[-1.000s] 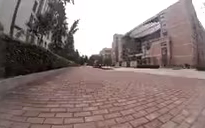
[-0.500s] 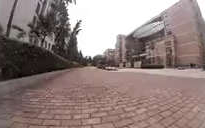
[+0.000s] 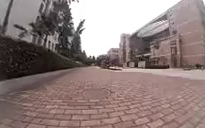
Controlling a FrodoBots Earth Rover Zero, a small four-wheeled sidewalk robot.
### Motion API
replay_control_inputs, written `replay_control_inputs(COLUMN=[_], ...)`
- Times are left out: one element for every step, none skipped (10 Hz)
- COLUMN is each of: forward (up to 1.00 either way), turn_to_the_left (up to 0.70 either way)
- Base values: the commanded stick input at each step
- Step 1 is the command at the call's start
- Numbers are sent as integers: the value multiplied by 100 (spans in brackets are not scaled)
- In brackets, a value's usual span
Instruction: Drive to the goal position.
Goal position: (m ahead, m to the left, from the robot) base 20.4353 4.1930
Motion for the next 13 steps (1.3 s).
replay_control_inputs(forward=[70,70,70,70,70,70,70,70,70,70,70,70,70], turn_to_the_left=[13,12,10,5,1,0,0,0,0,0,0,0,0])
